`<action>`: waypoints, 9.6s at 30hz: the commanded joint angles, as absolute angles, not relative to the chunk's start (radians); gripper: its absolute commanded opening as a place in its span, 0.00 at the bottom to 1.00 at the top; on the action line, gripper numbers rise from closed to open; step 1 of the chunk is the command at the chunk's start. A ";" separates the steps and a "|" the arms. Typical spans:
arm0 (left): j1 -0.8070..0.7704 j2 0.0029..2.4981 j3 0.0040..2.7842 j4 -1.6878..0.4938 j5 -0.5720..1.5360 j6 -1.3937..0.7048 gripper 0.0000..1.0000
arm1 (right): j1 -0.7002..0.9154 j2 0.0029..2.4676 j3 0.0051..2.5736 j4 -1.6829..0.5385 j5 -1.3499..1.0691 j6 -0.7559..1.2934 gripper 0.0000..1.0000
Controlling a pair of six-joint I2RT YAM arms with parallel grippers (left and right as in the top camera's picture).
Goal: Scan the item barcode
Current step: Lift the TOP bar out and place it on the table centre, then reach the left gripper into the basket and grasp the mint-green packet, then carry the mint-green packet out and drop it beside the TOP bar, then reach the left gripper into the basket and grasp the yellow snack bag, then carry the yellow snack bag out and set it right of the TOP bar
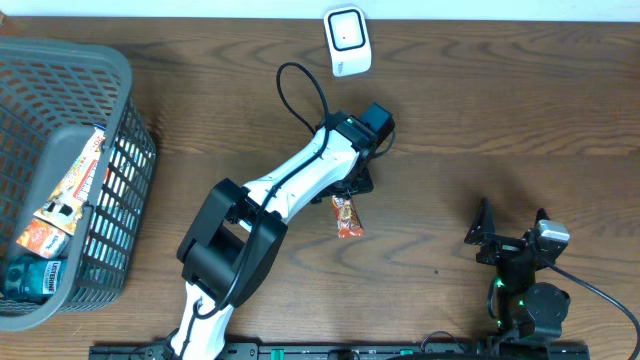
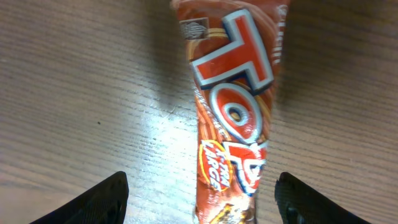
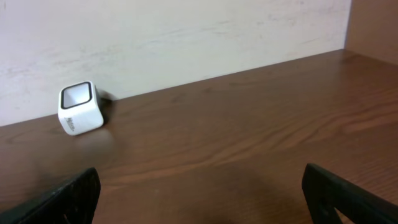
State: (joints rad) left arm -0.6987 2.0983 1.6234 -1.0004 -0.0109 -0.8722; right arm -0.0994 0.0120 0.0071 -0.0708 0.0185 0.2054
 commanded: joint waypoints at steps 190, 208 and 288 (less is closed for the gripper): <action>-0.273 0.984 1.364 -0.607 -0.776 -0.603 0.98 | -0.104 0.006 0.006 -0.075 0.017 0.216 0.99; 0.658 1.194 1.364 -0.983 -0.144 -1.274 0.98 | -0.104 0.006 0.005 -0.075 0.017 0.216 0.99; 0.445 0.957 1.398 -0.742 0.502 -0.971 0.07 | -0.104 0.006 0.006 -0.075 0.017 0.216 0.99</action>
